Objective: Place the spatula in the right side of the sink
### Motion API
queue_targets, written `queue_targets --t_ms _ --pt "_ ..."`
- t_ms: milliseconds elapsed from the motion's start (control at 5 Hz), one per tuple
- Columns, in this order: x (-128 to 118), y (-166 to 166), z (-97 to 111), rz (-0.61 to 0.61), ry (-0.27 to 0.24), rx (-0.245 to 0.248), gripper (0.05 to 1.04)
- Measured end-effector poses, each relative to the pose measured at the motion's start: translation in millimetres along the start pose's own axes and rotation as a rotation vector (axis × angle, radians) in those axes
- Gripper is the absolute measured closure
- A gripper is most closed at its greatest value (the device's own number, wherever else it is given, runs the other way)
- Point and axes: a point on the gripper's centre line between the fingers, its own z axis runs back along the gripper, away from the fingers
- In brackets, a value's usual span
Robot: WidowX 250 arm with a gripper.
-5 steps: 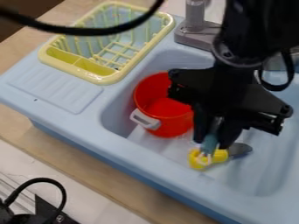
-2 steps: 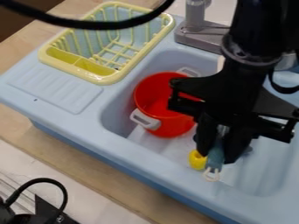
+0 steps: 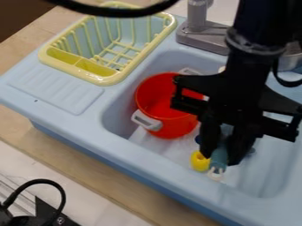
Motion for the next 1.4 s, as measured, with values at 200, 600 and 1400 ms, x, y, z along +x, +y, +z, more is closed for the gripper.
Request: queue_targets --t_ms 200,600,1400 --pt "0 -4 -18 -0.02 0.088 0.024 0.85" --pt "17 -17 -39 -0.089 0.135 0.041 0.85" --pt "36 -14 -7 -0.202 -0.068 -0.104 0.241"
